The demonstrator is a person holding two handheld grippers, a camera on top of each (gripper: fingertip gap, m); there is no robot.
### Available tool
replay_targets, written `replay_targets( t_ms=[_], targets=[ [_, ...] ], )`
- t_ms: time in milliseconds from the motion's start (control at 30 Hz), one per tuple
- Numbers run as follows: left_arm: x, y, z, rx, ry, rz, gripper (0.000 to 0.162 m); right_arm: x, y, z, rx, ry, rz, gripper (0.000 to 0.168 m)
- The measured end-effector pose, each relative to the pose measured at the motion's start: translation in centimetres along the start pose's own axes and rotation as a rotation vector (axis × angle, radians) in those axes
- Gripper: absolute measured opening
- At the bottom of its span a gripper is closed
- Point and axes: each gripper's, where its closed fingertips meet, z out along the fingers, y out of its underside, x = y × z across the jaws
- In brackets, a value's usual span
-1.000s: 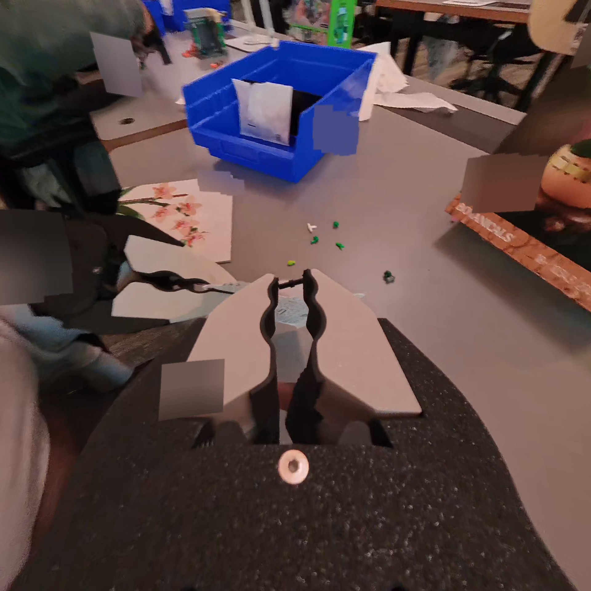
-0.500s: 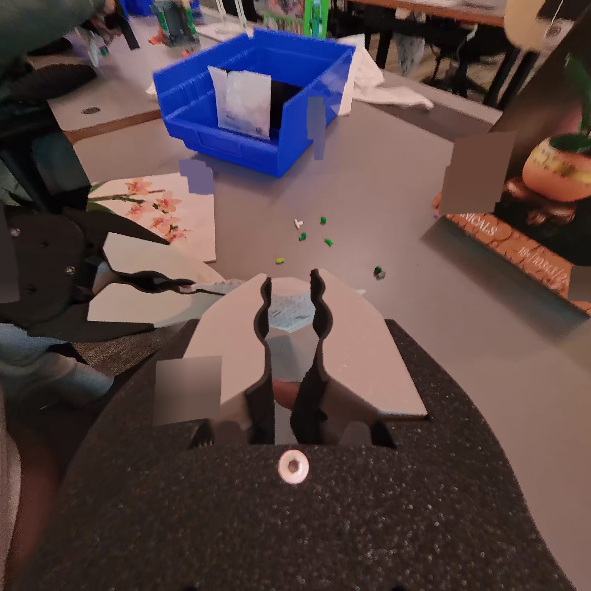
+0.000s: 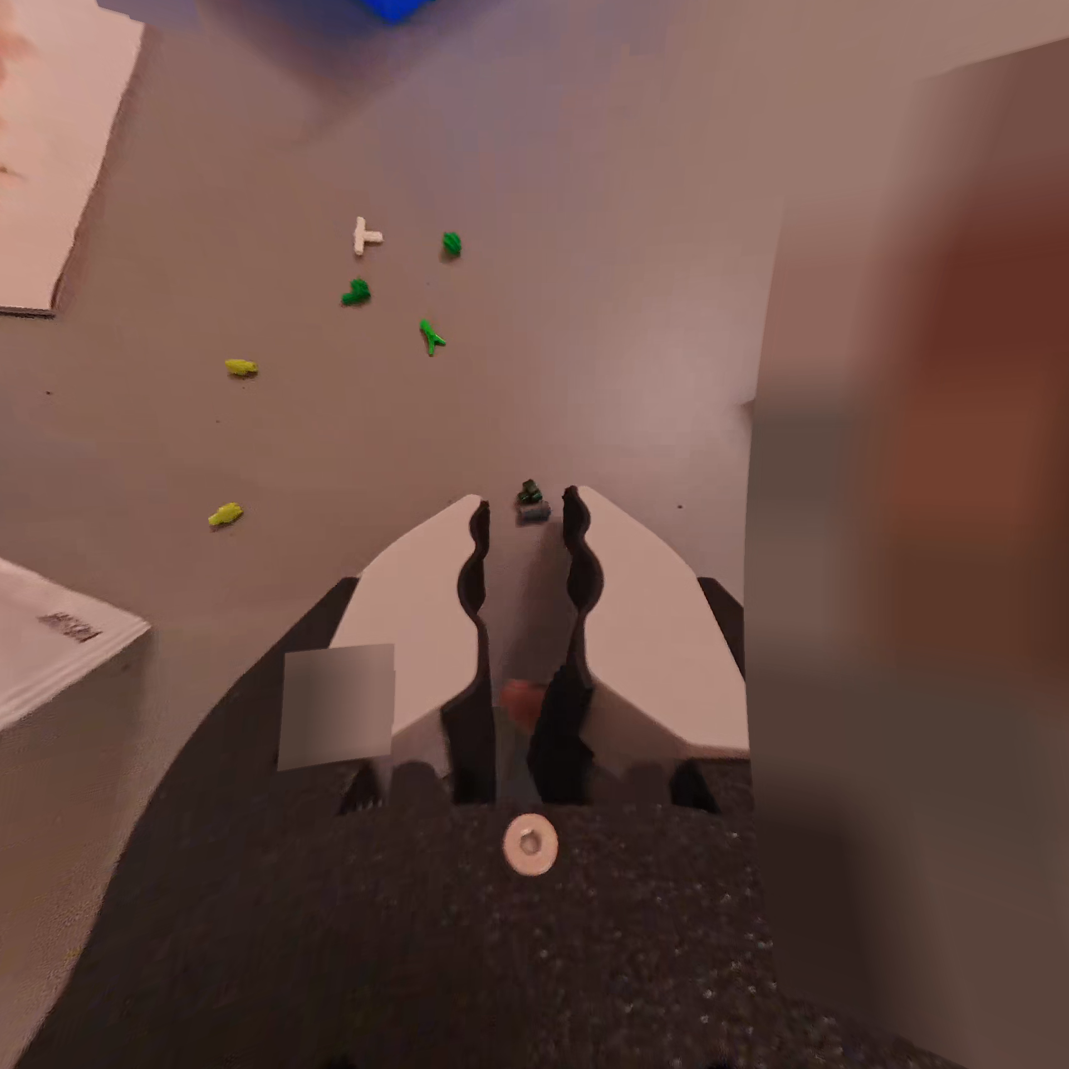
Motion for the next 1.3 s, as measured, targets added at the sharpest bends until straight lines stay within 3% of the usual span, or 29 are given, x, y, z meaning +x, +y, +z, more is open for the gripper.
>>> replay_targets(
  t_ms=[133, 233, 400, 567, 700, 867, 1300],
  targets=[
    [0.0, 0.0, -0.1, 0.006, 0.005, -0.007, 0.0, 0.3, 0.1, 1.0, -0.021, -0.019, -0.005, 0.02],
    [-0.1, 0.0, -0.1, 0.006, 0.006, -0.009, 0.0, 0.3, 0.0, 1.1, -0.019, -0.048, 0.016, 0.008],
    [-0.2, 0.1, -0.1, 0.0, -0.001, -0.016, 0.0, 0.3, 0.0, 0.9, 0.004, -0.057, 0.026, 0.007],
    [-0.6, 0.4, -0.1, -0.019, -0.019, -0.034, 0.0, -1.4, -3.3, -4.4, 0.183, -0.068, 0.087, 0.007],
    [-0.6, 0.6, 0.0, -0.029, -0.024, -0.027, 0.0, -6.9, -6.0, -9.5, 0.324, -0.137, 0.033, 0.007],
    [-0.5, 0.5, 0.0, -0.03, -0.023, -0.025, 0.0, -11.4, -4.9, -10.1, 0.259, -0.131, -0.072, 0.007],
    [-0.6, 0.5, 0.1, -0.029, -0.02, -0.034, 0.0, -11.3, -3.8, -10.1, 0.221, -0.1, -0.103, 0.016]
  ],
)
